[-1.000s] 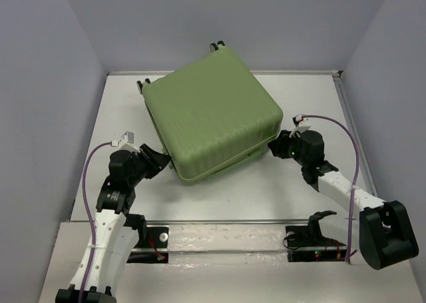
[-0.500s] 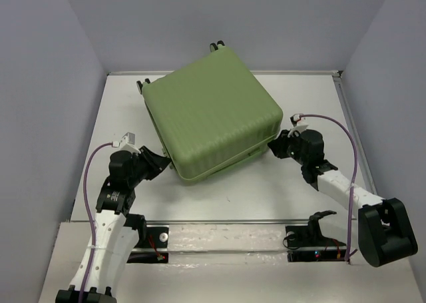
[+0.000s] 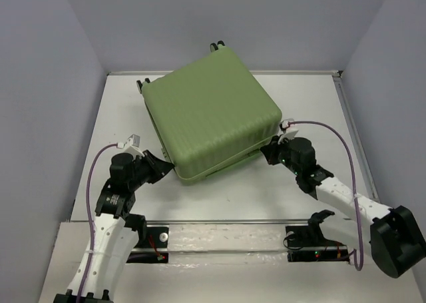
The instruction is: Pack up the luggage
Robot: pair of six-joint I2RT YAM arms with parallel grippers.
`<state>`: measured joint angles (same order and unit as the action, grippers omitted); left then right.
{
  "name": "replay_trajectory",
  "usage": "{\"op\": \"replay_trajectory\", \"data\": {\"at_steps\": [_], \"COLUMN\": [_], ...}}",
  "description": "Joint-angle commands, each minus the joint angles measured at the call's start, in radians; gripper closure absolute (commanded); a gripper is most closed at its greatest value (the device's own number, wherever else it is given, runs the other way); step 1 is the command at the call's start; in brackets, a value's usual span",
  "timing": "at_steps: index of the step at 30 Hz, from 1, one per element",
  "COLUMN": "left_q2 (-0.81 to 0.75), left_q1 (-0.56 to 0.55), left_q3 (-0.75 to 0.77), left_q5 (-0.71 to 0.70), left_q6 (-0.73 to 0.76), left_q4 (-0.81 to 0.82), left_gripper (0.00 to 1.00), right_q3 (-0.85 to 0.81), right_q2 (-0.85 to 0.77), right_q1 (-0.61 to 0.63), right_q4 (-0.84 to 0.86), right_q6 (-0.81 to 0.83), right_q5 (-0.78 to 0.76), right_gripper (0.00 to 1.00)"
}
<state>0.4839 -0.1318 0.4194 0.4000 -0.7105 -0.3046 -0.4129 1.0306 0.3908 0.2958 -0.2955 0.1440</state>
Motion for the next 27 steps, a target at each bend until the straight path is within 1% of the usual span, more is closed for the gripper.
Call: {"op": "replay_trajectory", "data": {"at_steps": [1, 2, 3, 5, 6, 7, 9, 10, 12, 13, 14, 15, 16, 17, 18, 19, 21, 22, 23, 24, 26, 27], "left_q2": [0.008, 0.010, 0.015, 0.019, 0.028, 0.035, 0.053, 0.068, 0.076, 0.091, 0.099, 0.116, 0.123, 0.139, 0.139, 0.153, 0.165, 0.182, 0.186, 0.188, 0.199, 0.206], "left_q1": [-0.034, -0.038, -0.052, -0.069, -0.089, -0.103, -0.133, -0.165, -0.201, -0.239, -0.258, -0.273, -0.296, -0.302, -0.304, -0.305, -0.307, -0.307, -0.307, -0.307, -0.307, -0.307], "left_q3": [0.016, 0.012, 0.009, 0.009, 0.009, 0.009, 0.004, -0.007, -0.019, -0.022, -0.021, -0.004, 0.010, 0.022, 0.038, 0.065, 0.091, 0.120, 0.124, 0.128, 0.142, 0.147], "left_q5": [0.059, 0.060, 0.065, 0.053, 0.046, 0.040, 0.010, -0.007, -0.026, -0.038, -0.059, -0.072, -0.084, -0.093, -0.095, -0.092, -0.075, -0.081, -0.078, -0.073, -0.075, -0.075], "left_q6": [-0.027, -0.041, -0.067, -0.090, -0.099, -0.118, -0.138, -0.161, -0.187, -0.198, -0.213, -0.214, -0.210, -0.199, -0.190, -0.182, -0.159, -0.130, -0.123, -0.118, -0.101, -0.099], "left_q4": [0.050, 0.085, 0.100, 0.143, 0.157, 0.186, 0.214, 0.249, 0.286, 0.297, 0.327, 0.332, 0.331, 0.329, 0.325, 0.320, 0.306, 0.255, 0.252, 0.249, 0.239, 0.239], "left_gripper": [0.81, 0.82, 0.82, 0.82, 0.82, 0.82, 0.82, 0.82, 0.82, 0.82, 0.82, 0.82, 0.82, 0.82, 0.82, 0.82, 0.81, 0.81, 0.81, 0.81, 0.80, 0.80], "right_q3": [-0.072, -0.079, -0.096, -0.121, -0.141, -0.185, -0.225, -0.271, -0.337, -0.381, -0.486, -0.542, -0.596, -0.689, -0.690, -0.743, -0.728, -0.671, -0.634, -0.580, -0.529, -0.497], "right_q2": [-0.035, -0.038, -0.040, -0.023, -0.011, 0.018, 0.058, 0.121, 0.215, 0.270, 0.333, 0.455, 0.512, 0.563, 0.609, 0.670, 0.694, 0.700, 0.698, 0.695, 0.669, 0.651], "right_q1": [0.264, 0.313, 0.412, 0.515, 0.566, 0.670, 0.755, 0.842, 0.934, 0.976, 1.052, 1.086, 1.115, 1.138, 1.155, 1.175, 1.186, 1.186, 1.186, 1.186, 1.186, 1.186], "right_q4": [-0.118, -0.144, -0.199, -0.260, -0.341, -0.368, -0.385, -0.342, -0.319, -0.296, -0.273, -0.268, -0.265, -0.261, -0.256, -0.212, -0.088, 0.054, 0.207, 0.251, 0.328, 0.415], "right_q6": [-0.025, -0.059, -0.077, -0.122, -0.135, -0.164, -0.195, -0.217, -0.218, -0.218, -0.206, -0.194, -0.170, -0.162, -0.154, -0.149, -0.123, -0.116, -0.093, -0.087, -0.086, -0.088], "right_q5": [-0.102, -0.122, -0.179, -0.239, -0.274, -0.353, -0.402, -0.428, -0.467, -0.510, -0.535, -0.564, -0.622, -0.648, -0.662, -0.664, -0.667, -0.663, -0.662, -0.661, -0.652, -0.641], "right_gripper": [0.93, 0.93, 0.93, 0.93, 0.93, 0.93, 0.93, 0.93, 0.93, 0.93, 0.93, 0.93, 0.93, 0.93, 0.93, 0.93, 0.93, 0.93, 0.93, 0.93, 0.93, 0.93]}}
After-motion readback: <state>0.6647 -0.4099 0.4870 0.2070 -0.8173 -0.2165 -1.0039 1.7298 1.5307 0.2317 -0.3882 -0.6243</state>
